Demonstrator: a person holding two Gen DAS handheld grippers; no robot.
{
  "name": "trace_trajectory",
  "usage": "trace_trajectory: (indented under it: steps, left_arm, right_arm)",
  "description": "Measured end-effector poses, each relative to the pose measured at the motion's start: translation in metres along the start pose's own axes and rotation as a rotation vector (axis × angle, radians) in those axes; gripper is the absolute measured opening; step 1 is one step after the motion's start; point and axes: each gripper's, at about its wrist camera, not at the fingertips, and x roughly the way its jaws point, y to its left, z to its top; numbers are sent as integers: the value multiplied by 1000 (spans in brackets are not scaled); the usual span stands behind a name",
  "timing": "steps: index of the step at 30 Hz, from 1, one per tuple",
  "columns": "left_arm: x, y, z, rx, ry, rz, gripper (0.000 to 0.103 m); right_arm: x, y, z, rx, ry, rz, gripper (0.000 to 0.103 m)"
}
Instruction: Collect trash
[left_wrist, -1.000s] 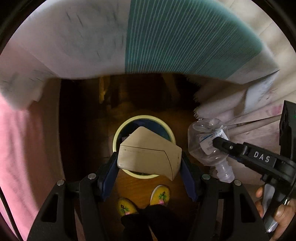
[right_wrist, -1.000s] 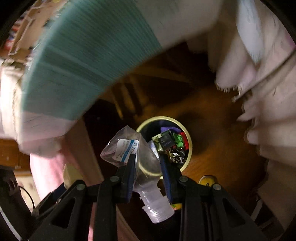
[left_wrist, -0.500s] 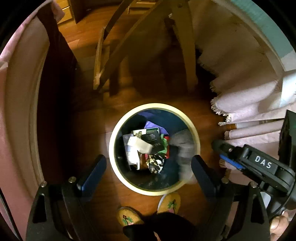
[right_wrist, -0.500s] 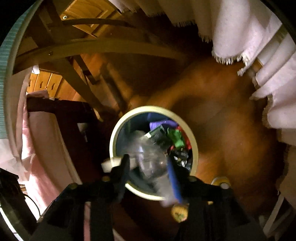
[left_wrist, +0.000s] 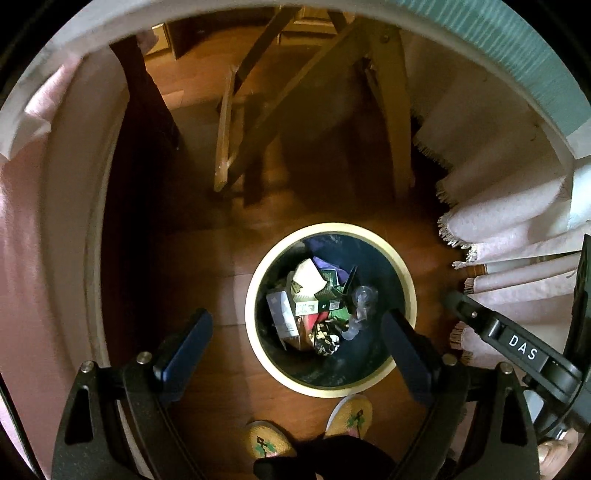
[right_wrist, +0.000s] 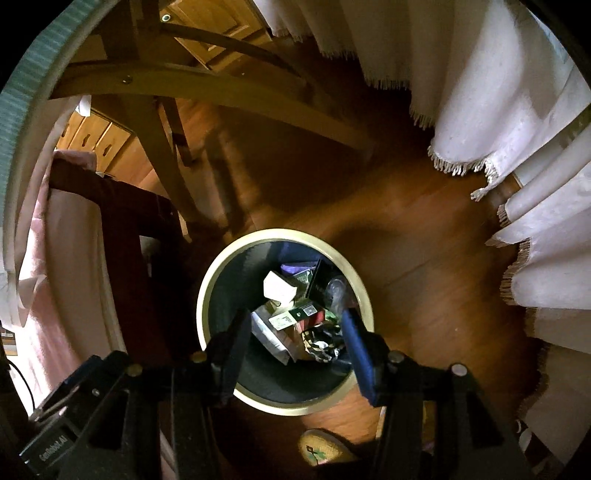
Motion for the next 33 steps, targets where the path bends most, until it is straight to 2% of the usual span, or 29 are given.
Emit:
trace_trajectory:
  steps: [12, 21, 27, 33]
  left_arm:
    - [-53, -10, -2, 14, -19, -7, 92]
    - [-151, -22, 9, 25, -80, -17, 92]
    - [-219, -34, 19, 50, -140, -14, 92]
    - [-271, -50, 28, 63, -186, 6, 92]
  right_arm:
    - [-53, 20, -9, -35, -55, -11, 51]
    - [-147, 51, -7, -87, -99, 4, 51]
    - [-210, 72, 7, -144, -136, 25, 52]
    - [-262, 91, 22, -217, -175, 47, 52]
